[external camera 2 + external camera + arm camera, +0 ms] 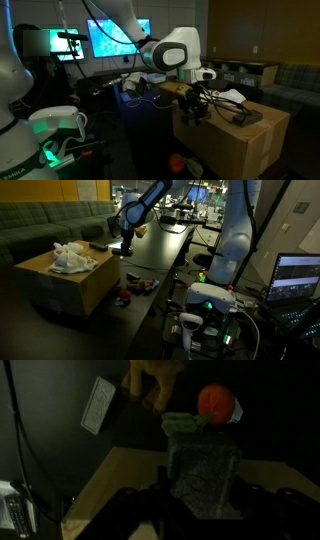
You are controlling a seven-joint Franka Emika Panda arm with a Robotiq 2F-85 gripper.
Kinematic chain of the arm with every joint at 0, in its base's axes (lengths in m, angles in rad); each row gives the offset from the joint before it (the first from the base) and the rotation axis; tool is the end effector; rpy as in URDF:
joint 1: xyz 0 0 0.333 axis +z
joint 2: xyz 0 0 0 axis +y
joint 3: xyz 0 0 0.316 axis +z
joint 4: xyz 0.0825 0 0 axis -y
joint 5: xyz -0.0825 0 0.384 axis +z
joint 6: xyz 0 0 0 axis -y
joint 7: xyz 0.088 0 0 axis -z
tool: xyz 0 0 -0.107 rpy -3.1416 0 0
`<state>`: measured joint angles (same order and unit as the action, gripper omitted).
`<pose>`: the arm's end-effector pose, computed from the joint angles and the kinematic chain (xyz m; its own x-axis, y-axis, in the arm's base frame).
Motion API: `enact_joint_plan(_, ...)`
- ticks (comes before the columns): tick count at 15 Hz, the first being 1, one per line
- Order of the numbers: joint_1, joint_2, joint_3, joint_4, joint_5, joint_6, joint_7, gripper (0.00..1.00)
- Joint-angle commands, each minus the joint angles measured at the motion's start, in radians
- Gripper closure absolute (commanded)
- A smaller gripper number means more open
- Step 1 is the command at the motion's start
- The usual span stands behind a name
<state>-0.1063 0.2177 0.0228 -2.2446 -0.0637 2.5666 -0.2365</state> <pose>0.5510 -0.0452 0.2796 0.9746 0.2042 0.0923 0.1995 -0.9782 0.0583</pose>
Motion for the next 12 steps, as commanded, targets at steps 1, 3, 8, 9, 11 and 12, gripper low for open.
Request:
enact_joint_plan(1, 0.002, -0.039, -0.05, -0.125, 0.011, 0.041, 0.083, 0.69)
enact_joint_plan(3, -0.003, 0.014, -0.087, -0.14, 0.001, 0.045, 0.146, 0.69)
enact_joint_plan(8, -0.041, 0.197, -0.151, -0.101, 0.034, 0.052, 0.217, 0.69)
enact_joint_plan(9, -0.053, 0.235, -0.158, -0.085, 0.045, 0.056, 0.226, 0.69)
enact_joint_plan(11, -0.072, 0.307, -0.172, -0.046, 0.063, 0.064, 0.253, 0.69)
enact_joint_plan(12, -0.088, 0.334, -0.168, -0.028, 0.082, 0.059, 0.252, 0.69)
